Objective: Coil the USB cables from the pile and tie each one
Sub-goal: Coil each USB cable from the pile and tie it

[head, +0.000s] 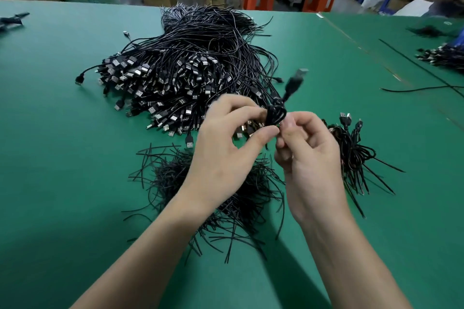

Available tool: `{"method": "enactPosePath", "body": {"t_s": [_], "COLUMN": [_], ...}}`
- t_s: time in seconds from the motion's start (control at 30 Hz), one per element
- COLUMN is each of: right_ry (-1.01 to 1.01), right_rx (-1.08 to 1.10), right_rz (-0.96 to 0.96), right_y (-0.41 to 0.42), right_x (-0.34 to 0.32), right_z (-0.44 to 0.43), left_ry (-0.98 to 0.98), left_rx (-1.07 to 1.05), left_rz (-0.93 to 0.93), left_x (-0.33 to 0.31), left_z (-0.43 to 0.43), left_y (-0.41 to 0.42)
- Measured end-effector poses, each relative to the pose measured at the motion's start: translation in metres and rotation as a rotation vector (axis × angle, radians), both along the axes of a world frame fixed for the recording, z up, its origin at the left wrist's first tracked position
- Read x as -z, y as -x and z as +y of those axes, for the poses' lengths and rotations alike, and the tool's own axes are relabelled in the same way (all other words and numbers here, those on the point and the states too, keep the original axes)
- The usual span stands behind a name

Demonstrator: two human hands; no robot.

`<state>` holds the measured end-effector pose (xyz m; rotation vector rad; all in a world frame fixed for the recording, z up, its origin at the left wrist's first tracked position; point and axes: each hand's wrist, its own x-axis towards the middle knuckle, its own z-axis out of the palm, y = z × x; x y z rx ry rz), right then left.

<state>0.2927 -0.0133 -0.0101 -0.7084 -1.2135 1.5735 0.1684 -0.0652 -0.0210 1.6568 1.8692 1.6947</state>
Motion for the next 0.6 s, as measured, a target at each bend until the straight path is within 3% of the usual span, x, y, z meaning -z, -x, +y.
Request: {"method": "enactPosePath", "body": {"t_s": [0.07,0.13,0.3,0.4,0.53,0.6], "right_ry": [0.141,0.188,0.020,-0.114,-0.086,-0.178], "right_rx": [-0.035,-0.024,0.016,0.061,0.064,0.081], "right_rz": [0.057,0.058,-0.057,-0.158,-0.170,-0.240], "right_y": [0.004,0.006,0.003,0.004,0.005,0.003], "right_x": [-0.001,-0.004,-0.012,-0.012,-0.008,-0.007], "right_z": [0.000,0.000,0.000,-0.005,-0.007,-0.005], "left_ry": [-0.127,-0.161,0.007,0.014,0.036,0.081], "left_rx": [-0.149,-0.133,0.227,0.262,0.290,0.298], "left_rz": [0.229,0.248,-0.245,-0.359,-0.501,-0.514], "left_x": [0.001,0.003,-0.001,-0.003,-0.003,-0.005], "left_z": [-0.003,-0.005,-0.004,-0.001,-0.003,-0.003], "left_y": [-0.001,0.001,0.009,0.015,0.019,0.023]}}
